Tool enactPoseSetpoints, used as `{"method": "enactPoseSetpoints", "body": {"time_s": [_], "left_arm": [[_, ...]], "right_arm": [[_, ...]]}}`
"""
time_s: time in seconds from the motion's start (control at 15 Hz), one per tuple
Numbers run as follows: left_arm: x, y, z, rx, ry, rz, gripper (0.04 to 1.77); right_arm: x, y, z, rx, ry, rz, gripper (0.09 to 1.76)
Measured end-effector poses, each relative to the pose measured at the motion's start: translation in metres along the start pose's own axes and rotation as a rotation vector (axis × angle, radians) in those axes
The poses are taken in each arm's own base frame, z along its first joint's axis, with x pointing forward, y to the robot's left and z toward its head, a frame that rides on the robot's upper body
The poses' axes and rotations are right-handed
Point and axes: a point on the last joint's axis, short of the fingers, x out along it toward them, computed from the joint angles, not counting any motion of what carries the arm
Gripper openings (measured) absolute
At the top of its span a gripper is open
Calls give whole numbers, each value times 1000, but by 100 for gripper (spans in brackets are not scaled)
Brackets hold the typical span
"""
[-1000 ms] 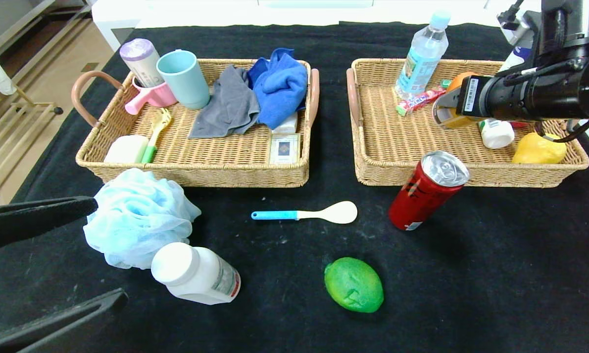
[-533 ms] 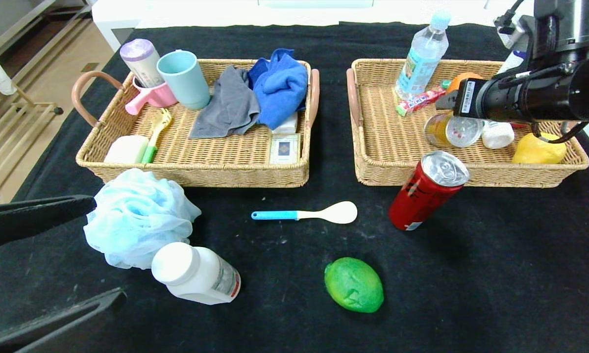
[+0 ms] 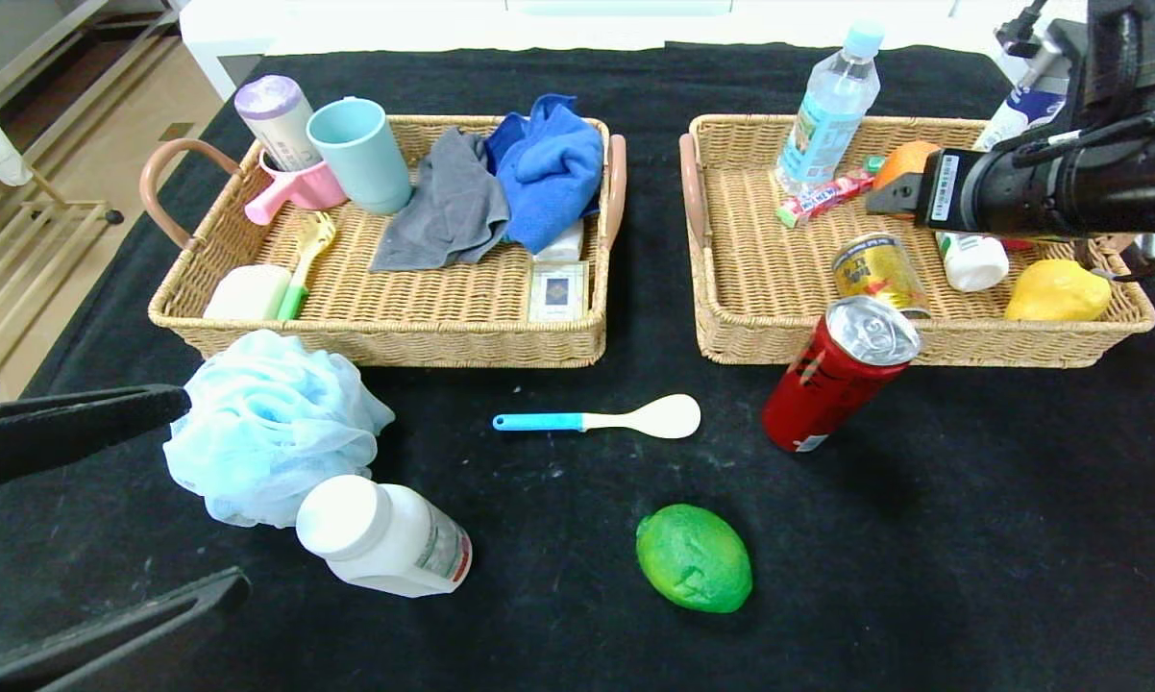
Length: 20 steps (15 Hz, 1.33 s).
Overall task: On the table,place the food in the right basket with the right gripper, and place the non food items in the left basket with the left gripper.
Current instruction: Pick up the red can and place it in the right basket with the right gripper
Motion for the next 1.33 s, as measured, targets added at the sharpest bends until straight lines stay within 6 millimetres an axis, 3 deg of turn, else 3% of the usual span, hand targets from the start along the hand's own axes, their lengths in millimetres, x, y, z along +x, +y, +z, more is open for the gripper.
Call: {"method": "enactPoseSetpoints", "body": {"time_s": [0.4,0.8,1.0,1.13,1.33], "left_arm": [[0,0,-1,-2,4,-1,172],[0,0,-1,-2,5,-1,172],[1,0,-2,-2,6,-1,172],[1,0,-2,7,6,-1,172],[0,0,-2,10,8,-1,172]], "right_arm": [[-52,-17,-24,-39,83,-3,165],[-117,-36,-72,-91,177,126,168],[-147,-34,-100,-154,216,267,169],[-159,-30,-112,-185,212,346,169],[-157,-20,-116,-190,171,400,170]]}}
